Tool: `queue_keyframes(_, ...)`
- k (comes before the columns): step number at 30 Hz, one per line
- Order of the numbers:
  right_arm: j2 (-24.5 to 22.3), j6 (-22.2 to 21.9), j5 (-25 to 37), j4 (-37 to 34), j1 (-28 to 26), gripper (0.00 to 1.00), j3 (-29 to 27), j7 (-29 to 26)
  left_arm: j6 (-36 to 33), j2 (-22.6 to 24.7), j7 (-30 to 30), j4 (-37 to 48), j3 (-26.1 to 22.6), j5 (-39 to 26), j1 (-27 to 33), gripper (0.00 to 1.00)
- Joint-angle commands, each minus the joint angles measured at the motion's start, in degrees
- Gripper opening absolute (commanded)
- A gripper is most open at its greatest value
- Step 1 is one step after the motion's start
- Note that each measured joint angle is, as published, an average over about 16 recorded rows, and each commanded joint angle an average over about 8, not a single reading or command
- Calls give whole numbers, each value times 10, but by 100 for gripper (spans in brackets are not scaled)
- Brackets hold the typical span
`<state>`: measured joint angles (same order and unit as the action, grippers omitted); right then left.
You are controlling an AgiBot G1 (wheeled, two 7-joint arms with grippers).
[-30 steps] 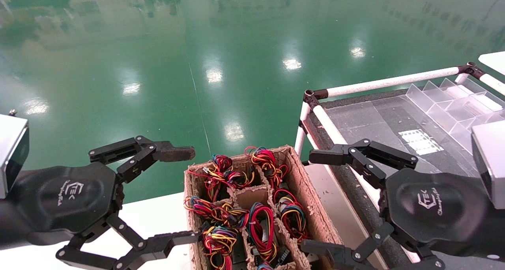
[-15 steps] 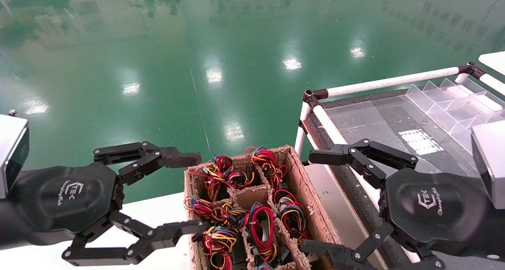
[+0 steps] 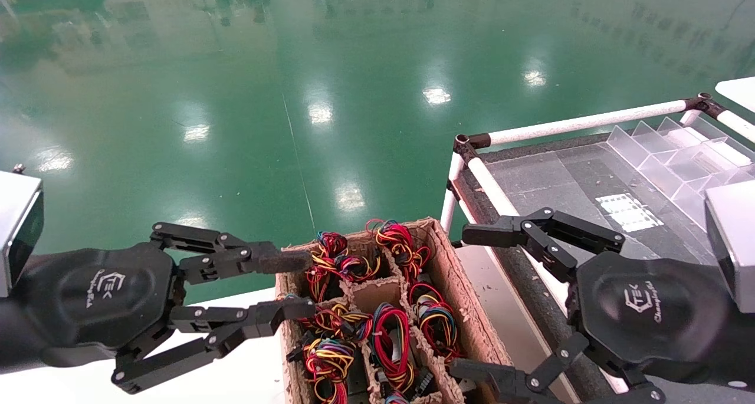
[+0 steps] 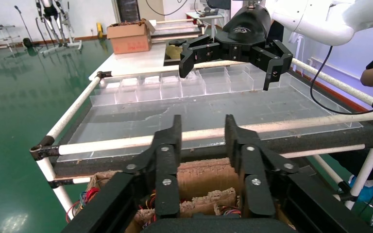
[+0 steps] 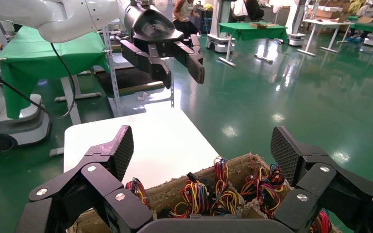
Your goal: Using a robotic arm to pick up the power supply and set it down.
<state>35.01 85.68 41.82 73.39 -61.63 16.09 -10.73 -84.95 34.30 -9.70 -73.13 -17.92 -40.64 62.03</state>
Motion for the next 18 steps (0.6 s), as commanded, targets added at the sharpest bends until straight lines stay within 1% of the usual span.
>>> queue_keyframes(1,0,0,0,0,0,100,0,0,0,0,0,0,0,0,0,0)
queue_keyframes(16,0,0,0,0,0,100,0,0,0,0,0,0,0,0,0,0)
queue_keyframes(17,0,0,0,0,0,100,0,0,0,0,0,0,0,0,0,6)
queue_keyframes(18,0,0,0,0,0,100,0,0,0,0,0,0,0,0,0,19)
